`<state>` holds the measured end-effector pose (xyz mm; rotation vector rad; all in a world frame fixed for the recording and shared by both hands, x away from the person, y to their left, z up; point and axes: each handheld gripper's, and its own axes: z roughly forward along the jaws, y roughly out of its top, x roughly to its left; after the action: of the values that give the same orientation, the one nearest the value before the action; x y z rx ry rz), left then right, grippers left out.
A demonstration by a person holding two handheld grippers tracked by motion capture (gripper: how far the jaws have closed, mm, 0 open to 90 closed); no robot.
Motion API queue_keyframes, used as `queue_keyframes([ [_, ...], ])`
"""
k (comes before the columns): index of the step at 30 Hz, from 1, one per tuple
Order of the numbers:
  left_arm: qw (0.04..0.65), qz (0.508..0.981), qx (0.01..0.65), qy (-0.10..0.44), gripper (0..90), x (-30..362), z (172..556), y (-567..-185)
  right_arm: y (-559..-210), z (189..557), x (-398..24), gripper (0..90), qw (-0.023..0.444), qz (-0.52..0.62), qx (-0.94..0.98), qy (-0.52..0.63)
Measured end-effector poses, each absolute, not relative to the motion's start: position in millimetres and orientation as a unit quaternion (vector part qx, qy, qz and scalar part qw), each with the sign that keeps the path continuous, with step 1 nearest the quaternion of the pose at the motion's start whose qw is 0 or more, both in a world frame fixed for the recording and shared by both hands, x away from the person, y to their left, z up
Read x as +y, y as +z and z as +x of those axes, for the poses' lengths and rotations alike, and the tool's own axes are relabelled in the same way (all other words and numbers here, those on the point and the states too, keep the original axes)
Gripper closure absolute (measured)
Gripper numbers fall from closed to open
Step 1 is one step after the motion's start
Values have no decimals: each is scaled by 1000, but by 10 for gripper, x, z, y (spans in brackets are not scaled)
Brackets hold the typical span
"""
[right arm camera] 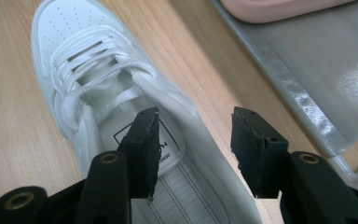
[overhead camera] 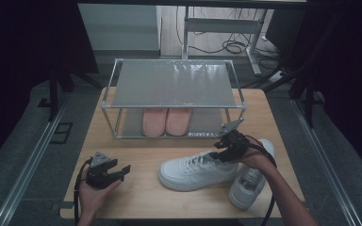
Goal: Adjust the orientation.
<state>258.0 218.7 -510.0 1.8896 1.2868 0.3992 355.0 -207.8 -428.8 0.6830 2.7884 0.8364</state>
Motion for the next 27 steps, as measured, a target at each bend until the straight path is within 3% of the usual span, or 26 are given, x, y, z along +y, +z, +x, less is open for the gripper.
queue_keyframes([
  [15,399,746,509,157,381,2192,2580,-5103,-4440,3663,-1910,529,59,216,942,250],
  [27,399,746,510,156,381,2187,2579,-5107,-4506,3707,-1865,658,53,205,949,234],
])
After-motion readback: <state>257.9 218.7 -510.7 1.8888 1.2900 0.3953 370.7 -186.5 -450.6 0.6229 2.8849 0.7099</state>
